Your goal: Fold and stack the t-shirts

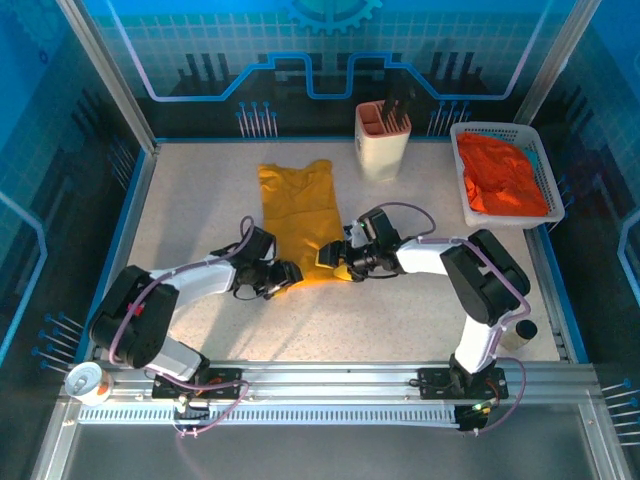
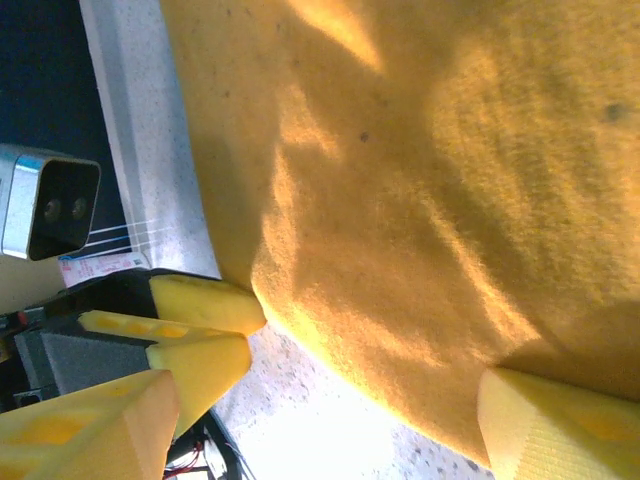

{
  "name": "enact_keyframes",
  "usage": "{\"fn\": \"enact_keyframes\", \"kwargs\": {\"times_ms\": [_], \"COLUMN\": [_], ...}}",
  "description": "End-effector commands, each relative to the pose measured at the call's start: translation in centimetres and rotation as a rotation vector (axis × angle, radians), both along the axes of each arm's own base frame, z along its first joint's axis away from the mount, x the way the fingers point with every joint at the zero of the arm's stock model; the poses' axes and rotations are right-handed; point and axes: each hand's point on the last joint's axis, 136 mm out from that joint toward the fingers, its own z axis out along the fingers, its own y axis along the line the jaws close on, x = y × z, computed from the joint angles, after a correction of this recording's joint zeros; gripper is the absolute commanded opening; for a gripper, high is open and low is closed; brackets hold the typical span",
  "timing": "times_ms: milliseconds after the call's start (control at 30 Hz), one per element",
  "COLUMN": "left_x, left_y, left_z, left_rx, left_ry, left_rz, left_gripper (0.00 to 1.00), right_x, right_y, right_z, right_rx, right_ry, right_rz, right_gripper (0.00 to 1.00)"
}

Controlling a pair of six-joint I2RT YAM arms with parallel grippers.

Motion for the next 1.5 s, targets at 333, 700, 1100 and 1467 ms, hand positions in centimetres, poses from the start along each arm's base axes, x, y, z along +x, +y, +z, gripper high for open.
{"fn": "enact_keyframes", "kwargs": {"times_ms": [333,700,1100,1467], "left_x": [-7.2,-7.7,-7.2,-5.7], "left_y": [1.2,1.9,3.3,1.8], "left_z": [-0.4,5.0,1.1,0.0], "left_rx": [0.023,0.020,0.136,0.109], "left_ry": [0.148,0.059,0.058,0.038], "left_rz": [-0.030,-0.059,-0.066,-0.066], "left_gripper": [0.56,0.42,0.58,0.48], "right_x": [-9.1,-7.8,-8.4,-8.2], "right_y": [-3.4,-5.7,-9.5,-8.0], "right_z": [-3.5,2.7,0.4,-2.0], "right_rx": [-0.300,-0.407,-0.475,-0.453], "right_ry": [0.105,-0.082,-0.018,0.037], "right_rz": [0.047,0.027,0.041,0.063], "right_gripper": [0.85,1.00,0.80,0.62]}}
